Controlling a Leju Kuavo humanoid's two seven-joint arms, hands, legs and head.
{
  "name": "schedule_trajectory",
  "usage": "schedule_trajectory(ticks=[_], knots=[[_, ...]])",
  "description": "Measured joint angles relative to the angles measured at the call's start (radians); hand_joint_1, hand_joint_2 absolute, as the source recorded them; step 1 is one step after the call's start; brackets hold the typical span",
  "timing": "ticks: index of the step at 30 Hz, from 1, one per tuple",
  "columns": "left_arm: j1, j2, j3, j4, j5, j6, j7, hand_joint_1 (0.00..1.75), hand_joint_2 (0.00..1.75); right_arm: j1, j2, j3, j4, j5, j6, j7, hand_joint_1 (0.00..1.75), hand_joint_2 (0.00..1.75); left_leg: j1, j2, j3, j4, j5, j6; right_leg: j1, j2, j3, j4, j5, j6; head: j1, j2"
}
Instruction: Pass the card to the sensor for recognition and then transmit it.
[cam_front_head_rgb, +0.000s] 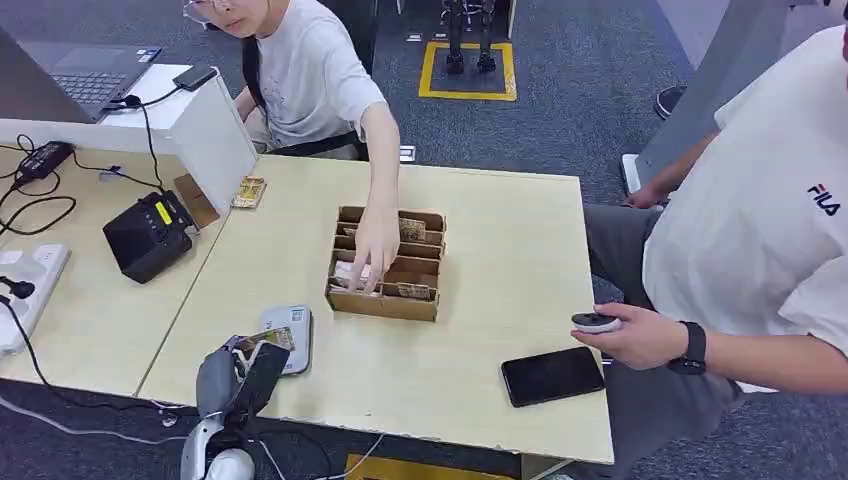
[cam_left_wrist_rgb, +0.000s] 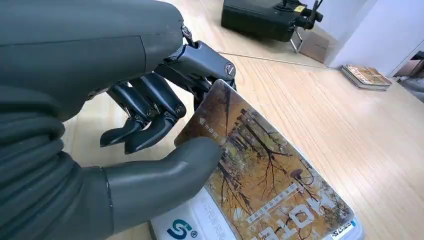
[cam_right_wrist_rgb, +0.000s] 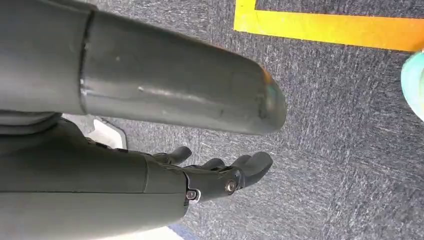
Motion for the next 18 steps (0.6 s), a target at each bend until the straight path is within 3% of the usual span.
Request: schedule_trajectory(ticks=[13,15,18], knots=[[-0.001,-0.003,0.0,0.008,0.004,-0.006,-0.002,1.75,1.75,0.0,0.0,0.0,0.0,0.0,-0.001,-0.001,0.0,0.0,0.0,0.0,0.0,0.0,0.0,0.0,0.0,0.0,0.001,0.0,0.0,0.0,0.0,0.0],[-0.001,-0.003,0.0,0.008,0.081,-0.055,-0.033,1.75,1.75,0.0,0.0,0.0,0.0,0.0,-0.002,-0.001,0.0,0.0,0.0,0.0,0.001,0.0,0.0,0.0,0.0,-0.001,0.001,0.0,0.0,0.0,0.0,0.0],[0.005,-0.003,0.004,-0.015,0.331,-0.206,-0.108,1.75,1.75,0.0,0.0,0.0,0.0,0.0,-0.012,-0.007,0.0,0.0,0.0,-0.001,0.001,0.0,0.0,0.0,0.0,-0.001,0.002,0.0,0.0,0.0,0.0,0.0]])
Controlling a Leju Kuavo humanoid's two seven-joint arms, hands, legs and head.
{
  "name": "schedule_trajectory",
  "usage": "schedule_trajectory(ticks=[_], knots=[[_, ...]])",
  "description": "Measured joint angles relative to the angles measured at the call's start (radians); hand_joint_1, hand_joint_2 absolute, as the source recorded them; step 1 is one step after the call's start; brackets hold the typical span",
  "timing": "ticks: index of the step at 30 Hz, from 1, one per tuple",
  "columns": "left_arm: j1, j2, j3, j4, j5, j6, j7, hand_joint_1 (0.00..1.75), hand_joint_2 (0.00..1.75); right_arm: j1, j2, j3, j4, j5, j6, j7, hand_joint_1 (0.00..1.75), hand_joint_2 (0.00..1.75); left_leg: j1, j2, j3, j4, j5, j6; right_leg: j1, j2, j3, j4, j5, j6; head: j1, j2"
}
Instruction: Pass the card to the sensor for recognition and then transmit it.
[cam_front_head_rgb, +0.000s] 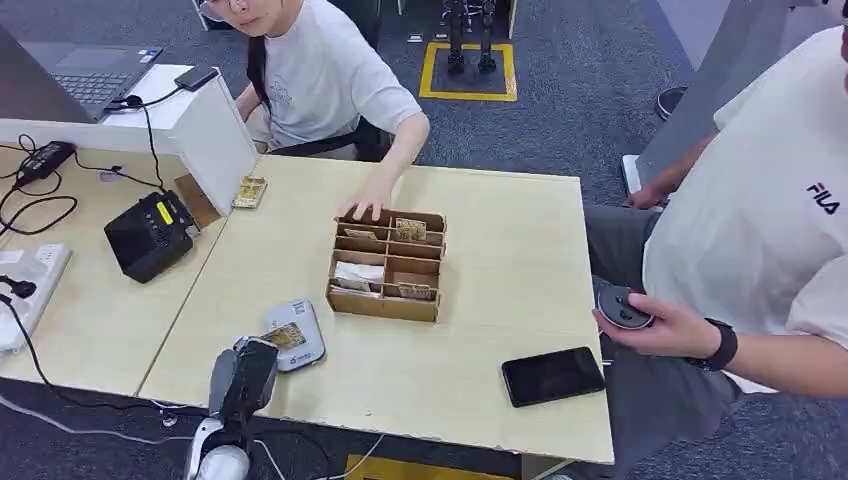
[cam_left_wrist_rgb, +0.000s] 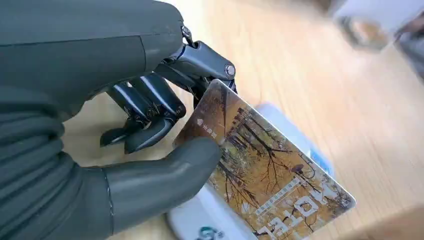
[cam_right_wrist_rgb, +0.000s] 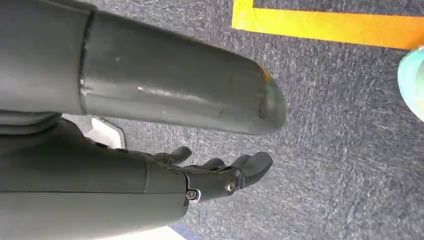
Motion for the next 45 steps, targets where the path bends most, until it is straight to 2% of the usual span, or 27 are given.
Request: schedule_trajectory(ticks=[3,8,11,14,17,23,28,32,35,38,41,43,45], knots=[[0.015,0.0,0.001,-0.028,0.06,-0.036,-0.018,1.75,1.75,0.001,0.0,0.0,0.0,-0.002,-0.004,-0.005,0.0,0.0,0.0,0.0,0.0,0.0,0.0,0.0,0.0,0.0,0.0,0.0,0.0,0.0,0.0,0.0],[0.028,0.0,0.002,-0.05,0.083,-0.048,-0.022,1.75,1.75,0.001,0.0,0.0,0.0,-0.002,-0.004,-0.007,0.0,0.0,0.0,0.0,0.0,0.0,0.0,0.0,0.0,0.0,0.0,0.0,0.0,0.0,0.0,0.0],[0.042,0.001,0.007,-0.076,0.241,-0.099,-0.053,1.75,1.75,0.0,0.0,0.0,0.0,-0.002,-0.007,-0.008,0.0,0.0,0.0,0.0,0.0,0.0,0.0,0.0,0.0,0.0,0.0,0.0,0.0,0.0,0.0,0.0],[0.056,0.01,0.011,-0.129,0.38,-0.125,-0.053,1.75,1.75,0.001,0.0,0.0,0.0,-0.002,-0.008,-0.009,0.0,0.0,0.0,0.0,0.0,0.0,0.0,0.0,0.0,0.0,-0.001,0.0,0.0,0.0,0.0,0.0],[0.06,0.022,0.028,-0.18,0.445,-0.136,-0.057,1.75,1.75,0.001,0.0,0.0,0.0,-0.002,-0.009,-0.01,0.0,0.0,0.0,0.0,0.0,0.0,0.0,0.0,0.0,0.0,-0.001,0.0,0.0,0.0,0.0,0.0],[0.062,0.034,0.055,-0.288,0.516,-0.123,-0.122,1.75,1.75,0.0,0.0,0.001,0.0,-0.002,-0.009,-0.011,0.0,0.0,0.0,0.0,0.0,0.0,0.0,0.0,0.0,0.0,-0.001,0.0,0.0,0.0,0.0,0.0],[0.03,0.044,0.06,-0.327,0.435,-0.045,-0.184,1.75,1.75,-0.002,0.0,0.006,0.0,-0.002,-0.007,-0.012,0.0,0.0,0.0,0.0,0.0,0.0,0.0,0.0,0.0,0.0,-0.001,0.0,0.0,0.0,0.0,0.0],[0.015,0.044,0.061,-0.335,0.419,-0.03,-0.195,1.75,1.75,-0.002,0.0,0.012,0.0,-0.002,-0.006,-0.012,0.0,0.0,0.0,0.0,0.0,0.0,0.0,0.0,0.0,0.0,-0.001,0.0,0.0,0.0,0.0,0.0],[0.005,0.049,0.061,-0.336,0.336,0.022,-0.227,1.75,1.75,-0.002,0.0,0.019,0.0,-0.002,-0.003,-0.013,0.0,0.0,0.0,0.0,0.0,0.0,0.0,0.0,0.0,0.0,-0.001,0.0,0.0,0.0,0.0,0.0],[-0.027,0.068,0.061,-0.33,0.12,0.146,-0.251,1.75,1.75,-0.003,0.0,0.036,0.0,-0.002,0.009,-0.013,0.0,0.0,0.0,0.0,0.0,0.0,0.0,0.0,0.0,0.0,-0.001,0.0,0.0,0.0,0.0,0.0],[-0.067,0.103,0.061,-0.291,-0.174,0.308,-0.252,1.75,1.75,-0.005,0.0,0.06,0.0,-0.002,0.022,-0.013,0.0,0.0,0.0,0.0,0.0,0.0,0.0,0.0,0.0,0.0,-0.001,0.0,0.0,0.0,0.0,0.0],[-0.089,0.123,0.067,-0.258,-0.339,0.367,-0.274,1.75,1.75,-0.007,-0.001,0.074,0.0,-0.002,0.031,-0.015,0.0,0.0,0.001,0.0,0.0,0.0,0.001,0.0,0.0,0.0,-0.001,0.0,0.0,0.0,0.0,0.0],[-0.109,0.126,0.094,-0.23,-0.432,0.381,-0.301,1.75,1.75,-0.009,-0.002,0.082,0.0,-0.003,0.035,-0.015,0.0,0.0,0.0,0.0,0.0,0.0,0.001,0.0,0.0,0.0,-0.001,0.0,0.0,0.0,0.0,0.0]])
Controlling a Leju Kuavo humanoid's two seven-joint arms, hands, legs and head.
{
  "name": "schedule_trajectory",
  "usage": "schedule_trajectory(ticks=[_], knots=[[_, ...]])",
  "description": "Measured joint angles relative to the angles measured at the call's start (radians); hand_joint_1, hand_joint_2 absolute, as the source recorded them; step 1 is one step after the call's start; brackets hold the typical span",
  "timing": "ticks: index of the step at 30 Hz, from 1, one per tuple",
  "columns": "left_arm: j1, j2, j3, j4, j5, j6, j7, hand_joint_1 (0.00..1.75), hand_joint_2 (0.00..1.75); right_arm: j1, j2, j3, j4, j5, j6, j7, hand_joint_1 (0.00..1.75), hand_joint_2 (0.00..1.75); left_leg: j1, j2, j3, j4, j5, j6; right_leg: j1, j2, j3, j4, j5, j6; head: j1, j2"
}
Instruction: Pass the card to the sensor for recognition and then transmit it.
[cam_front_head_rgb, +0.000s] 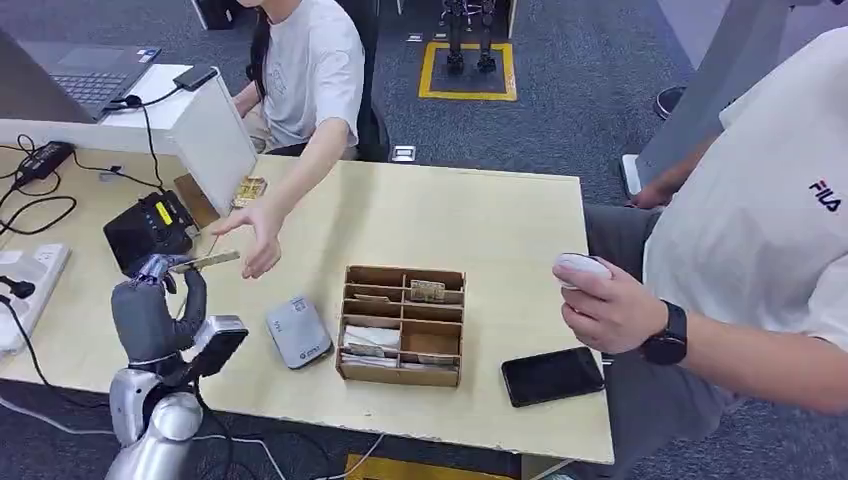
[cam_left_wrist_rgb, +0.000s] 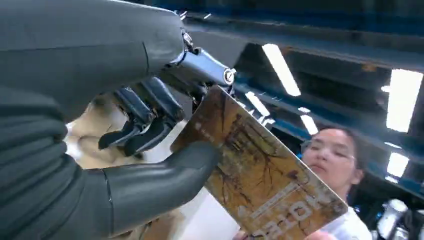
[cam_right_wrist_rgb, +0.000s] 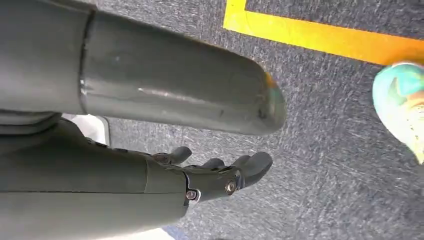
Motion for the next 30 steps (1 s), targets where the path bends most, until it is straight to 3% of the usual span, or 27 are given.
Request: schedule_trajectory(ticks=[11,12,16,22,27,30], knots=[[-0.032,-0.008,0.056,0.066,-0.13,0.005,-0.026,1.75,1.75,-0.002,-0.007,0.022,0.002,0.001,0.0,0.0,0.0,0.0,-0.001,0.001,0.0,0.0,0.0,0.0,0.0,0.001,0.0,0.0,0.0,0.0,0.0,0.0],[-0.032,-0.01,0.058,0.067,-0.129,0.005,-0.029,0.0,1.75,-0.002,-0.007,0.022,0.002,0.001,0.0,0.0,0.0,0.0,-0.001,0.001,0.0,0.0,0.0,0.0,0.0,0.001,0.0,0.0,0.0,0.0,0.0,0.0],[-0.031,-0.011,0.062,0.075,-0.101,0.005,-0.039,0.0,1.75,-0.003,-0.008,0.023,0.002,0.001,0.0,-0.003,0.0,0.0,0.0,0.0,0.0,0.0,0.0,0.001,0.0,0.001,0.0,0.0,0.0,0.0,0.0,0.0],[-0.031,-0.009,0.059,0.091,-0.011,0.005,0.037,0.0,1.75,-0.003,-0.01,0.023,0.002,-0.002,-0.005,-0.006,0.0,0.0,0.0,0.0,0.0,0.0,0.0,0.0,0.0,0.001,0.0,0.0,0.0,0.0,0.0,0.0],[-0.017,-0.007,0.035,0.091,0.055,0.0,0.064,0.0,1.75,-0.002,-0.01,0.023,0.002,-0.015,-0.005,-0.005,0.0,0.0,0.0,0.001,0.0,0.0,0.0,0.0,0.0,0.001,0.0,0.0,0.0,0.0,0.0,0.0],[0.015,0.002,0.009,0.072,0.112,-0.043,0.071,0.0,1.75,0.001,-0.01,0.023,0.002,-0.018,-0.006,0.004,0.0,0.0,0.0,0.001,0.0,0.0,0.0,0.001,0.0,0.001,0.0,0.0,0.0,0.0,0.0,0.0]])
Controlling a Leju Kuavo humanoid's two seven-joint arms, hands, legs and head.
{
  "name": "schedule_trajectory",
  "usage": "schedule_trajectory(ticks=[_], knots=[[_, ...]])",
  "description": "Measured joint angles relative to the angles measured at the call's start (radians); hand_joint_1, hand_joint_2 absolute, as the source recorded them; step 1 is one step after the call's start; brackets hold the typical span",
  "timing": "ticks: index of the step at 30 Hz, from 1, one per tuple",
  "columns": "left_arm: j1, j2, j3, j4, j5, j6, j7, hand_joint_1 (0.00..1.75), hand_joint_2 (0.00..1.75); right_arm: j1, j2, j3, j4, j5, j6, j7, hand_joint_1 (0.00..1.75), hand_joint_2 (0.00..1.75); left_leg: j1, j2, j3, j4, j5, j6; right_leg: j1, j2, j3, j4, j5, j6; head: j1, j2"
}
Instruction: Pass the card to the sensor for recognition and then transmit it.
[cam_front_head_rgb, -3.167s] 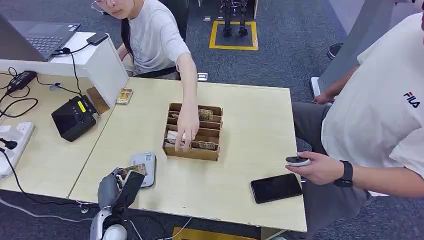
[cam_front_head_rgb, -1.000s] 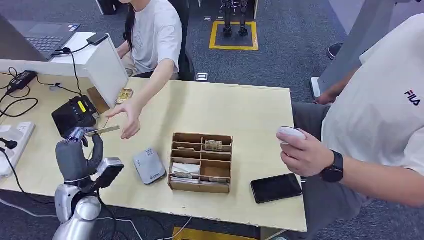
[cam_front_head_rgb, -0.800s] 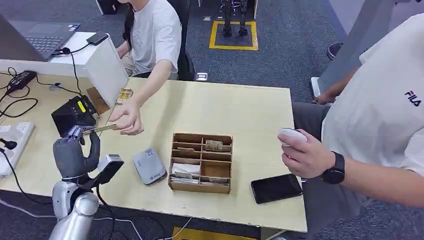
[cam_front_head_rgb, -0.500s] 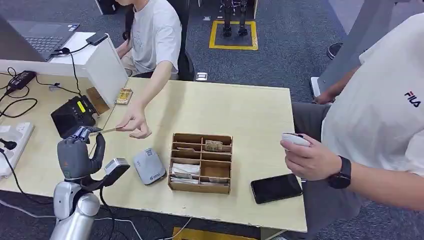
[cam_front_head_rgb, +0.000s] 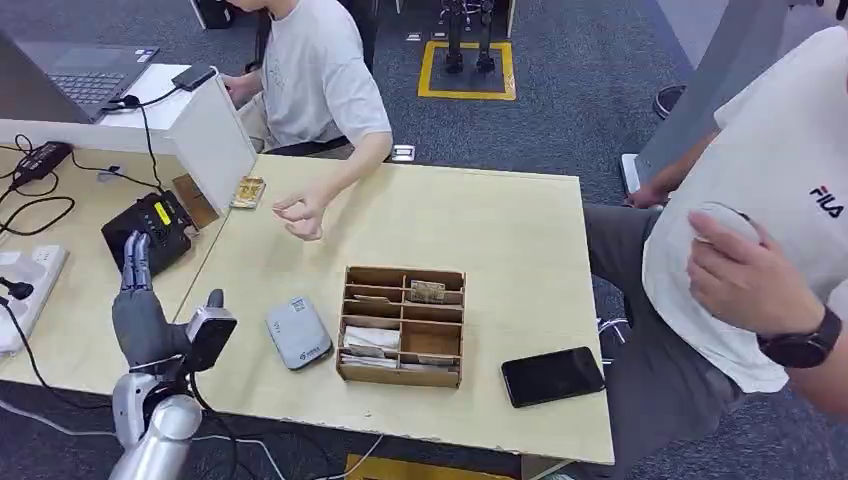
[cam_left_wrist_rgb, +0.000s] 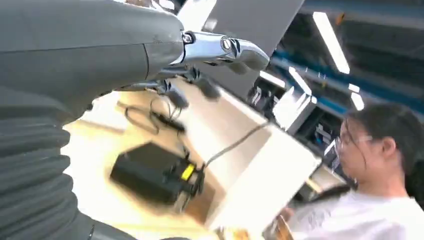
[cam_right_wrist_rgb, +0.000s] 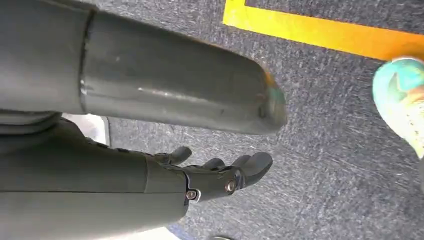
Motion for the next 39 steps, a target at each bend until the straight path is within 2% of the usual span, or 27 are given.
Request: schedule_trajectory(ticks=[2,4,7,11,16,18,21,23,25,27,29,30,32,37,39], knots=[[0.029,0.011,-0.018,-0.031,0.043,-0.066,-0.005,0.0,1.75,0.003,0.0,0.0,0.0,-0.004,0.0,0.0,0.0,0.0,0.0,0.001,0.0,0.0,0.0,0.0,0.0,0.0,0.0,0.0,0.0,0.0,0.0,0.0],[0.073,0.032,-0.053,-0.104,0.102,-0.174,-0.027,0.0,1.75,0.005,0.0,-0.002,0.0,-0.019,-0.001,-0.002,0.0,0.0,0.0,0.001,0.0,0.0,-0.001,0.0,0.0,0.0,-0.001,0.0,0.0,0.0,0.0,0.0],[0.135,0.061,-0.11,-0.225,0.12,-0.246,-0.04,0.0,1.75,0.009,0.0,-0.004,0.0,-0.024,-0.002,-0.003,0.0,0.0,0.0,0.001,-0.001,0.0,-0.001,0.0,0.0,0.0,-0.001,0.0,0.0,0.0,0.0,0.0],[0.193,0.107,-0.157,-0.355,0.115,-0.276,-0.048,0.0,1.75,0.013,-0.001,-0.005,0.0,-0.033,-0.002,-0.003,0.0,0.0,0.0,0.002,-0.001,0.0,-0.001,0.001,0.0,0.001,-0.001,0.0,0.0,0.0,0.0,0.0],[0.221,0.135,-0.18,-0.427,0.109,-0.282,-0.054,0.0,1.75,0.013,-0.001,-0.006,0.0,-0.034,-0.002,-0.003,0.0,0.0,0.0,0.002,0.0,0.0,-0.001,0.001,0.0,0.001,0.0,0.0,0.0,0.0,0.0,0.0],[0.233,0.156,-0.192,-0.45,0.066,-0.284,-0.063,0.0,1.75,0.013,-0.001,-0.007,0.0,-0.035,-0.002,-0.003,0.0,0.0,0.0,0.002,0.0,0.0,-0.001,0.0,0.0,0.001,0.0,0.0,0.0,0.0,0.0,0.0],[0.269,0.216,-0.216,-0.51,-0.039,-0.285,-0.06,0.0,1.75,0.013,-0.002,-0.011,0.0,-0.037,0.0,-0.006,0.0,0.0,0.0,0.002,0.0,0.0,-0.001,0.0,0.0,0.001,0.0,0.0,0.0,0.0,0.0,0.0],[0.285,0.256,-0.237,-0.541,-0.115,-0.286,-0.033,0.0,1.75,0.013,-0.003,-0.011,0.0,-0.037,0.002,-0.006,0.0,0.0,0.0,0.001,0.0,0.0,-0.001,0.0,0.0,0.001,0.0,0.0,0.0,0.0,0.0,0.0],[0.293,0.294,-0.268,-0.558,-0.239,-0.282,0.01,0.0,1.75,0.012,-0.004,-0.011,0.0,-0.035,0.005,-0.01,0.0,0.0,0.0,0.001,0.0,0.0,-0.001,0.0,0.0,0.0,0.0,0.0,0.0,0.0,0.0,0.0],[0.291,0.335,-0.303,-0.559,-0.391,-0.278,0.083,0.0,1.75,0.012,-0.004,-0.011,-0.001,-0.035,0.006,-0.012,0.0,0.0,0.0,0.001,0.0,0.0,-0.001,0.001,0.0,0.0,0.0,0.0,0.0,0.0,0.0,0.0],[0.28,0.382,-0.348,-0.556,-0.49,-0.289,0.151,0.0,1.75,0.011,-0.005,-0.011,-0.001,-0.035,0.006,-0.013,0.0,0.0,0.0,0.001,0.0,0.0,-0.001,0.0,0.0,0.0,-0.001,0.0,0.0,0.0,0.0,0.0],[0.265,0.413,-0.379,-0.549,-0.509,-0.306,0.186,0.0,1.75,0.011,-0.005,-0.011,-0.001,-0.034,0.006,-0.013,0.0,0.0,0.0,0.001,0.0,0.0,-0.001,0.0,0.0,0.0,0.0,0.0,0.0,0.0,0.0,0.0],[0.231,0.47,-0.426,-0.539,-0.514,-0.347,0.217,0.0,1.75,0.009,-0.007,-0.011,-0.002,-0.032,0.007,-0.011,0.0,0.0,0.0,0.001,0.0,0.0,0.0,0.0,0.0,0.0,0.0,0.0,0.0,0.0,0.0,0.0],[0.15,0.567,-0.508,-0.53,-0.468,-0.444,0.212,0.0,1.75,0.008,-0.013,-0.011,-0.003,-0.031,0.02,-0.008,0.0,0.0,0.001,0.001,0.0,0.0,0.001,0.0,0.0,0.0,0.0,0.0,0.001,-0.001,0.0,0.0],[0.124,0.591,-0.53,-0.53,-0.457,-0.471,0.209,0.0,1.75,0.007,-0.013,-0.011,-0.003,-0.031,0.021,-0.006,0.0,0.0,0.001,0.001,0.0,0.0,0.0,0.0,0.0,0.0,0.0,0.0,0.001,-0.001,0.0,0.0]])
